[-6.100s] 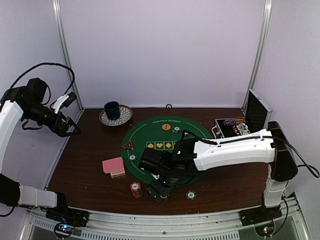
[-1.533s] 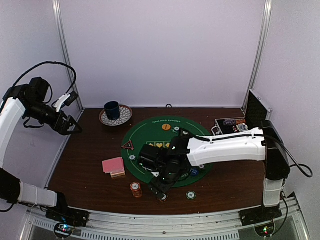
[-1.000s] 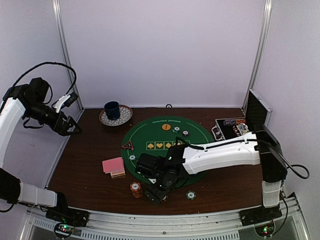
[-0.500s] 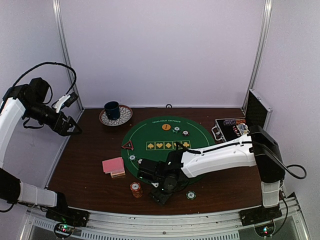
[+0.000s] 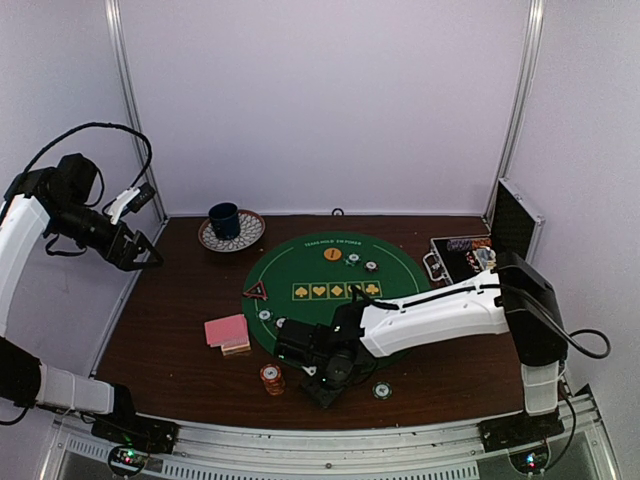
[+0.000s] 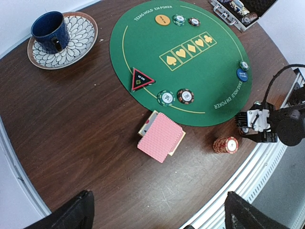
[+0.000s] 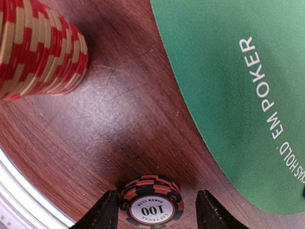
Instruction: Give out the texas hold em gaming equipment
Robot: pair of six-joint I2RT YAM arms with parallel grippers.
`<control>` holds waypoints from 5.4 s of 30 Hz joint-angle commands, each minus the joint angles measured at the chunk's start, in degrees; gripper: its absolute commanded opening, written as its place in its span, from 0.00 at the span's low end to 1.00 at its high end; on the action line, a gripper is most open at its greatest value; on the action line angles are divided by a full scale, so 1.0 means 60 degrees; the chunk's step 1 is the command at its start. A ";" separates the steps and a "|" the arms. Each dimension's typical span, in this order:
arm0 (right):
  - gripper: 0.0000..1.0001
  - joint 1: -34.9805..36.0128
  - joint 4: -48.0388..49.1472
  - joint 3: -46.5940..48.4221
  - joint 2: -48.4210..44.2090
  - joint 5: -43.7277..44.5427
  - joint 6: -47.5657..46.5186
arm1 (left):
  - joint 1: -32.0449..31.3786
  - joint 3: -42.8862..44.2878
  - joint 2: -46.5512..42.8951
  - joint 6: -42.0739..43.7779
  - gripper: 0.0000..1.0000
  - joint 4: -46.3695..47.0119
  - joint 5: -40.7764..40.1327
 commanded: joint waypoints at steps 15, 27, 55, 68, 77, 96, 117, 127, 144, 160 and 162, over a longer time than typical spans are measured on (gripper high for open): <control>0.34 0.0051 -0.0277 0.0135 -0.0033 -0.0047 0.0051 | 0.0063 0.0251 -0.0091 0.0098 0.98 -0.0026 0.0073; 0.34 -0.0020 -0.1025 0.0501 -0.0918 -0.0010 -0.0072 | 0.0063 0.0295 -0.0122 0.0082 0.98 -0.0015 0.0102; 0.31 -0.2503 0.0120 -0.1743 -0.1133 0.0426 -0.0391 | 0.0063 0.0475 0.0015 0.0010 0.98 -0.0024 0.0212; 0.53 -0.2730 0.0529 -0.1933 -0.0920 0.0283 -0.0368 | 0.0062 0.0395 -0.0026 0.0081 0.98 -0.0015 0.0104; 0.70 -0.2271 -0.0215 -0.0898 -0.1751 0.0688 -0.0488 | 0.0066 -0.0069 -0.0014 -0.0145 0.98 0.0538 -0.0143; 0.99 0.0341 -0.2028 0.4723 0.1052 -0.0583 -0.1333 | 0.0063 -0.2209 -0.0290 -0.0373 0.97 0.1637 -0.0251; 0.86 -0.0078 -0.2224 0.6300 0.2642 -0.0470 -0.1677 | 0.0070 -0.2118 -0.0466 -0.0151 0.98 0.1468 -0.0176; 0.76 -0.0207 -0.2097 0.6358 0.2980 -0.0736 -0.1726 | 0.0064 -0.1933 -0.0457 -0.0064 0.98 0.1347 -0.0231; 0.48 -0.0223 -0.2014 0.6365 0.3038 -0.0941 -0.1730 | 0.0063 -0.1910 -0.0454 -0.0034 0.98 0.1349 -0.0327; 0.42 -0.0311 -0.2667 0.7009 0.2182 -0.0476 -0.1877 | 0.0063 -0.1862 -0.0391 0.0043 0.98 0.1161 -0.0231; 0.41 -0.0396 -0.2761 0.7039 0.2021 -0.0319 -0.1898 | 0.0063 -0.1852 -0.0383 0.0064 0.98 0.1130 -0.0234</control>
